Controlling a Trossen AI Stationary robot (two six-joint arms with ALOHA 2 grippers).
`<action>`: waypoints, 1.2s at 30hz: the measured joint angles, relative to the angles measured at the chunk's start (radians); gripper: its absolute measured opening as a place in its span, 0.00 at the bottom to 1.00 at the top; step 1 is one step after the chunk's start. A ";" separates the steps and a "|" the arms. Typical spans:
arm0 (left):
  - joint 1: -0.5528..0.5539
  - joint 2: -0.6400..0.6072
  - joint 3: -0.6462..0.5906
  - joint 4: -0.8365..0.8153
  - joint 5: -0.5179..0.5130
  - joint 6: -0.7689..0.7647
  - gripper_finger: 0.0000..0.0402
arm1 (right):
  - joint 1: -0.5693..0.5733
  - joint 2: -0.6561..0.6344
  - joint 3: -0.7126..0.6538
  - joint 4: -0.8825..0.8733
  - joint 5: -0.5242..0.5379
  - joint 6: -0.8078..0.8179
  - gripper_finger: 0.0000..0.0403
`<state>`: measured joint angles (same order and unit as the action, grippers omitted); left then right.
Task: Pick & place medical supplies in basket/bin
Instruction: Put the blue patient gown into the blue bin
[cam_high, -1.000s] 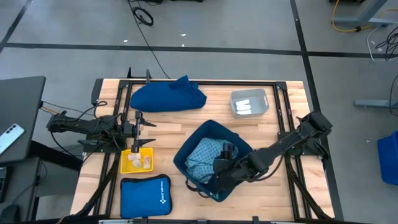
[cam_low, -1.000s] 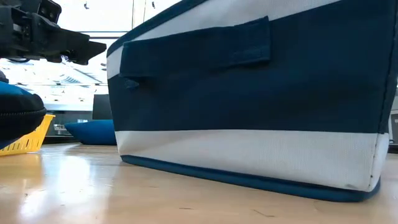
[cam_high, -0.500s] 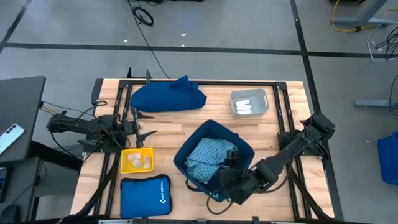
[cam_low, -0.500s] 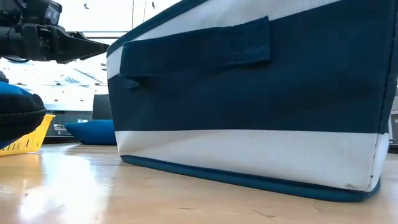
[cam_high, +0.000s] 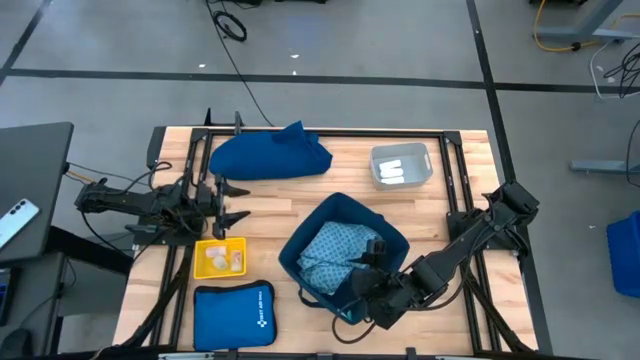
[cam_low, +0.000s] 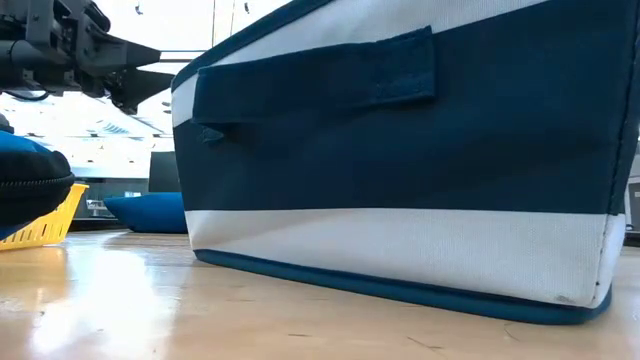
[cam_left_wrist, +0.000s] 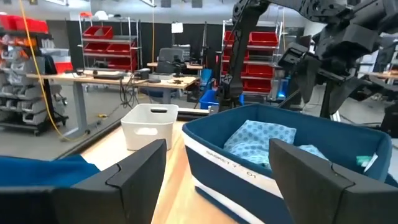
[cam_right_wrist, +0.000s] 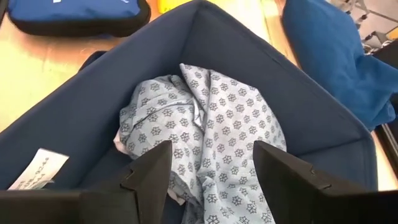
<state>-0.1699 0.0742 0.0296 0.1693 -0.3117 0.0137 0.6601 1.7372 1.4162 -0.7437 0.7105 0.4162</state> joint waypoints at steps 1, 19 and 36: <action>0.000 0.000 0.000 0.000 0.000 -0.008 0.71 | 0.000 0.000 0.000 0.000 0.006 0.006 0.58; 0.014 0.067 0.054 -0.023 0.027 -0.076 0.72 | 0.000 0.000 0.000 -0.020 0.040 -0.005 0.58; 0.015 0.753 0.509 -0.480 -0.565 0.324 0.81 | 0.010 0.000 0.000 -0.142 0.047 0.127 0.58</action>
<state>-0.1551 0.8274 0.5387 -0.3103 -0.8770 0.3381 0.6701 1.7370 1.4166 -0.8861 0.7574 0.5431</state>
